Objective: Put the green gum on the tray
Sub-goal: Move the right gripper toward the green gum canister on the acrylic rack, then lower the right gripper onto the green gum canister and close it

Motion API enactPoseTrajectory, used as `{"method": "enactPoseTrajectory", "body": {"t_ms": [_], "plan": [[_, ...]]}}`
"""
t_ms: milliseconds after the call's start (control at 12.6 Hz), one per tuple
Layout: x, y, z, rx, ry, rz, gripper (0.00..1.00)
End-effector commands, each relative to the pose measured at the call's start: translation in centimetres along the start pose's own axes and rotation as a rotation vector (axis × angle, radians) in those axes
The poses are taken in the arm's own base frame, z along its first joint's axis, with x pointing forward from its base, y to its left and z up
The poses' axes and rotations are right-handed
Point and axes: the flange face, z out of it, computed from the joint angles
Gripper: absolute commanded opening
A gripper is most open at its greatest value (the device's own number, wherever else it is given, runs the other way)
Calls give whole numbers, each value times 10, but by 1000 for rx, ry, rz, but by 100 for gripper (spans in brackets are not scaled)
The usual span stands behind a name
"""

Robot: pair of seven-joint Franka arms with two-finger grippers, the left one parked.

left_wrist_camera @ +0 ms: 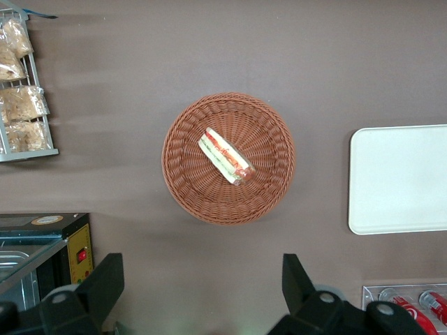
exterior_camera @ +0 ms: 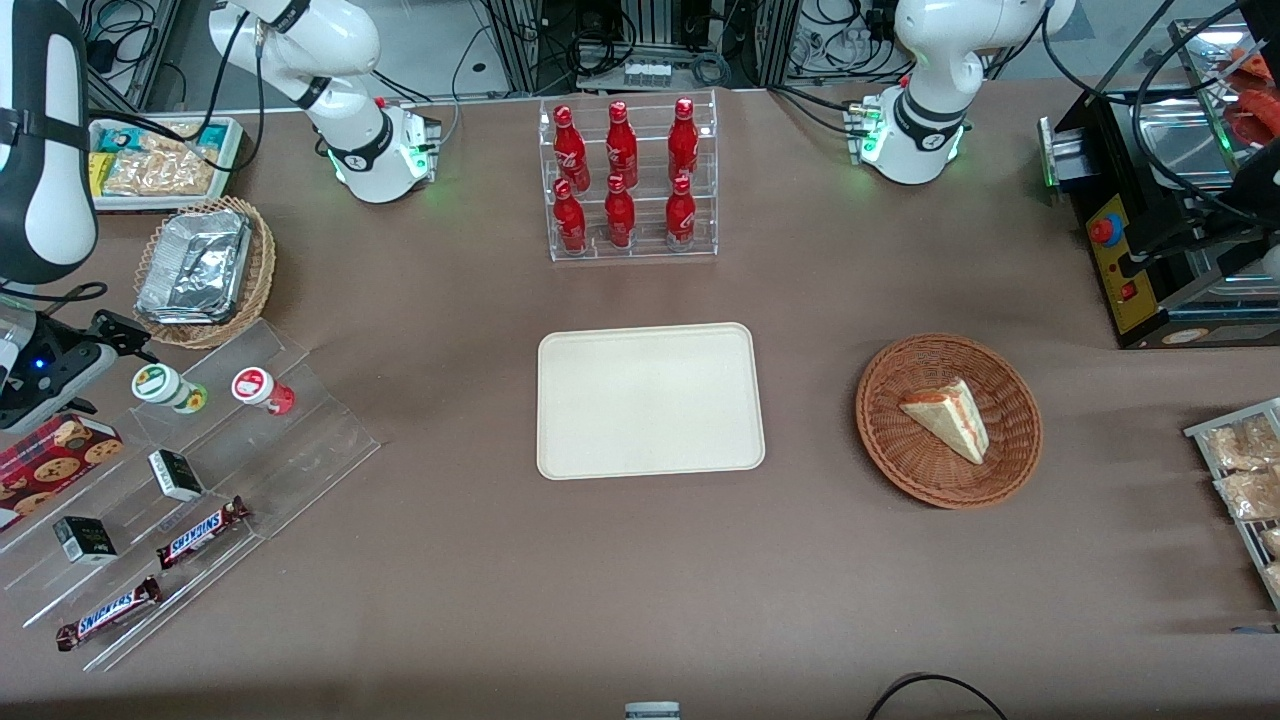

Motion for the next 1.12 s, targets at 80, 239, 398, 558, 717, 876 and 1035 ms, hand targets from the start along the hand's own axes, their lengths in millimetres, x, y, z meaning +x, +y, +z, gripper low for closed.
{"method": "enactPoseTrajectory", "body": {"t_ms": [80, 239, 398, 558, 717, 876, 1035], "plan": [[-20, -3, 19, -21, 7, -24, 100], [-24, -8, 29, -29, 14, -27, 100], [-28, -11, 39, -36, 18, -31, 100], [-34, -11, 49, -39, 22, -22, 100], [-35, -12, 56, -51, 28, -24, 100], [-36, -17, 68, -50, 41, -16, 100], [-37, -18, 75, -50, 48, -9, 99]]}}
